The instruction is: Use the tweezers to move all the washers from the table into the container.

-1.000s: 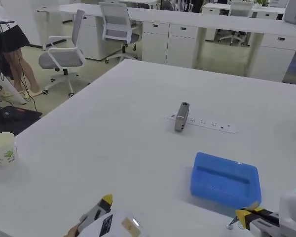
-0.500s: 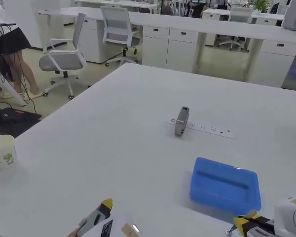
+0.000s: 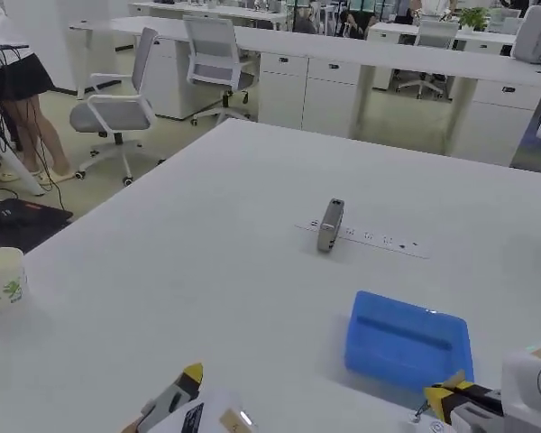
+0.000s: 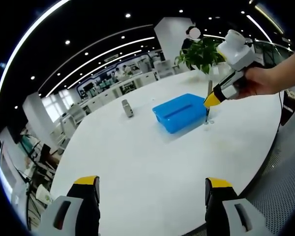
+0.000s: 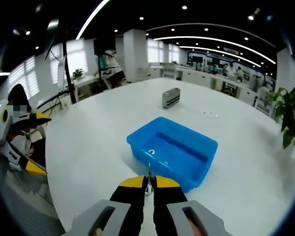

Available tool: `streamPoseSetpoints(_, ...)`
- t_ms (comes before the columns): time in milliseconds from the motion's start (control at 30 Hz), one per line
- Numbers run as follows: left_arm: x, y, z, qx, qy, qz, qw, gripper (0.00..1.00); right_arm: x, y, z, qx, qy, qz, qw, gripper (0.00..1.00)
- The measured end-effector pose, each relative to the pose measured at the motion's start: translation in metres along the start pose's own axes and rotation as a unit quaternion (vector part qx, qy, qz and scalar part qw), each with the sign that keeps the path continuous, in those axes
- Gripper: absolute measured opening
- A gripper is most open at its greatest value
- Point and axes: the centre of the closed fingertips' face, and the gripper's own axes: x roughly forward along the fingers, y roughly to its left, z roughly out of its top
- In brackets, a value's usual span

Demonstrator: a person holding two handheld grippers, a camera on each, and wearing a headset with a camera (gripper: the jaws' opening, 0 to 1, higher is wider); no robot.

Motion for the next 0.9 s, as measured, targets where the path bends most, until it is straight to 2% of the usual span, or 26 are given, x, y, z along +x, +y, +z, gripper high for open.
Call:
streamPoseSetpoints(500,0.0,-0.001,-0.001,0.002,0.002,-0.002,1.0,0.91,-0.006,-0.014,0.031,0.002,-0.03,-0.011,0.9995,0.01)
streamPoseSetpoints(900,0.002,-0.003,-0.004,0.006,0.011,-0.007,0.9999,0.91,0.0,-0.022,0.05,0.003,-0.05,-0.014,0.9987,0.02)
